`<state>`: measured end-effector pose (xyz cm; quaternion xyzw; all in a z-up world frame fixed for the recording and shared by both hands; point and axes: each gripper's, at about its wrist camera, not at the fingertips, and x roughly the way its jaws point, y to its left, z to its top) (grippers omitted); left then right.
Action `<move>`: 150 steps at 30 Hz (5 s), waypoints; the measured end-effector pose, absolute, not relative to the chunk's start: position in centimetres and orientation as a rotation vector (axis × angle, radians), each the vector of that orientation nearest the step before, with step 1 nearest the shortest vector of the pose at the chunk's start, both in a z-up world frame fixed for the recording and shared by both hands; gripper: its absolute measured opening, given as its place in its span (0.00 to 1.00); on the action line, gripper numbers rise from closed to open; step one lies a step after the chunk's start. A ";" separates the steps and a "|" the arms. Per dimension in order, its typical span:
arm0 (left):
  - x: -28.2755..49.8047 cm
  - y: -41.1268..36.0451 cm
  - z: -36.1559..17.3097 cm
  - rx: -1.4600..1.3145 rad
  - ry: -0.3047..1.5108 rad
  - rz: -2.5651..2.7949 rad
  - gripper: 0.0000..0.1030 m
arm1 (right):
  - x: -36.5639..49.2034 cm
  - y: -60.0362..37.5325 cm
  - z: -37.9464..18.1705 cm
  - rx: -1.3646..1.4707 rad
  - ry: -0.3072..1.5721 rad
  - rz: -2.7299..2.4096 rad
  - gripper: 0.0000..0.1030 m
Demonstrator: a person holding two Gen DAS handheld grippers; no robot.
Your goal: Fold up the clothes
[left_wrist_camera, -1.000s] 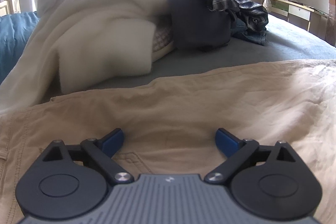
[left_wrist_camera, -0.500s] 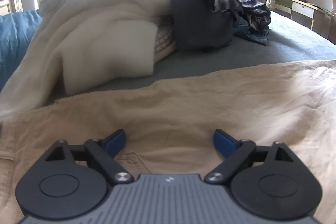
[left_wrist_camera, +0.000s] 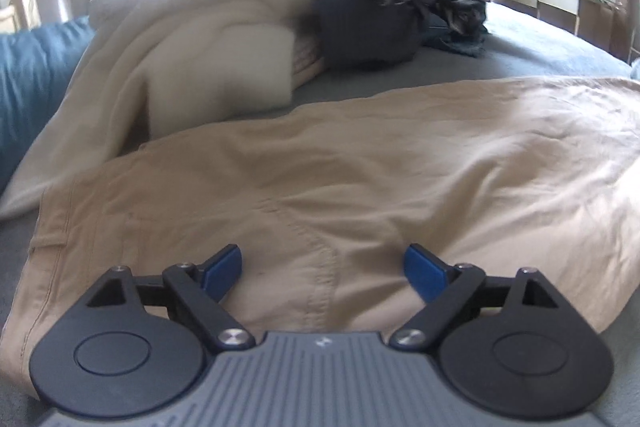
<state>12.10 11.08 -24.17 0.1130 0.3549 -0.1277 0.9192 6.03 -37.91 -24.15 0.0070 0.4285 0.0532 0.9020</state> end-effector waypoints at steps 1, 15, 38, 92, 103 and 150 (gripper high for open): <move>12.3 11.4 -24.2 0.228 0.735 -0.259 0.88 | 5.4 -40.9 -24.3 0.062 0.879 0.026 0.13; 14.0 17.9 -22.2 0.264 0.893 -0.066 0.88 | 5.6 -49.6 -24.0 0.271 0.774 -0.351 0.16; 10.2 24.9 -20.6 -0.094 0.918 0.101 0.87 | 11.0 -25.7 -15.2 0.580 0.794 0.297 0.26; 17.1 5.6 -22.7 0.161 1.033 0.085 1.00 | 11.4 -27.9 -24.6 0.127 0.863 -0.142 0.99; 17.1 5.5 -22.7 0.155 1.034 0.096 1.00 | 11.4 -28.4 -24.8 0.182 0.829 -0.163 0.99; 16.4 3.6 -23.6 0.106 0.826 -0.157 0.85 | -4.3 -49.7 -27.7 1.163 0.193 -0.938 0.39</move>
